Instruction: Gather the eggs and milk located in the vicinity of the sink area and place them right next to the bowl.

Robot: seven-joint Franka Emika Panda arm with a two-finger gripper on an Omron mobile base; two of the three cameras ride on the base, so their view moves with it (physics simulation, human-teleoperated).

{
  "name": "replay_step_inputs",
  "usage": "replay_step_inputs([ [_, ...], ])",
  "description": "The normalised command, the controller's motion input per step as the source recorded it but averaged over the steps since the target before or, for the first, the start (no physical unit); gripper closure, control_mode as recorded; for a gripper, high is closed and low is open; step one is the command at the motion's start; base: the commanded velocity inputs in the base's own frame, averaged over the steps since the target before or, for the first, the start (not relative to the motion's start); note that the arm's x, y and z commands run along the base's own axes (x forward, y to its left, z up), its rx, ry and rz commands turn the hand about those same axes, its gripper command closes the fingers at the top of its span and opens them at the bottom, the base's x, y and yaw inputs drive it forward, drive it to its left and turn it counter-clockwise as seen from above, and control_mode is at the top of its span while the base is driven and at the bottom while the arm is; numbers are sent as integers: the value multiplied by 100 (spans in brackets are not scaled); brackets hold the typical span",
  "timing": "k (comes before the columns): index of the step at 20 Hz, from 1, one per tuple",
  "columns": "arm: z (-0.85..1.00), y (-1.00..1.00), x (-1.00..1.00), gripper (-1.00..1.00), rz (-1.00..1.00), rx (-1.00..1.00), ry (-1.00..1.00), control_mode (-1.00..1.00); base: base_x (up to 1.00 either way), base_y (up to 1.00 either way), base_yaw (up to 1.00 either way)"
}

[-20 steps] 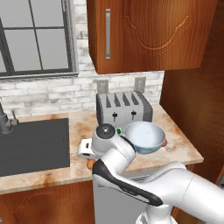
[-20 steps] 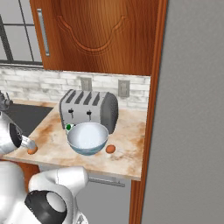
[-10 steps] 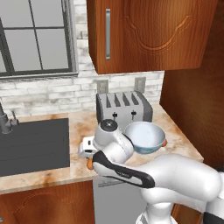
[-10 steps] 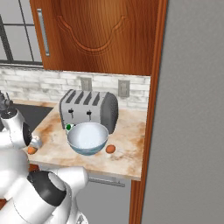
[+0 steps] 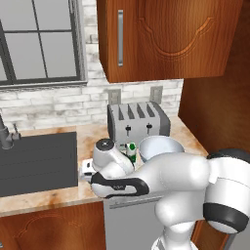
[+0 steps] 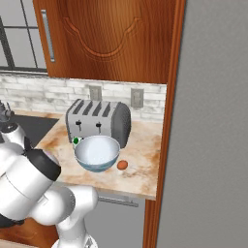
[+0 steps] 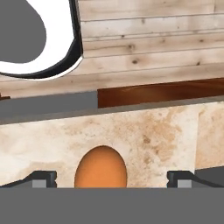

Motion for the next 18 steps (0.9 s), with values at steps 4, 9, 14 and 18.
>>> replay_step_inputs([
  [4,-12,6,17,-100,0,-4,1,-100,0,0,0],
  [9,-4,0,9,-100,0,-1,0,-100,0,0,0],
  [14,-12,0,0,-100,0,0,1,-100,0,0,0],
  [18,-13,-4,-5,-100,0,0,0,-100,0,0,0],
])
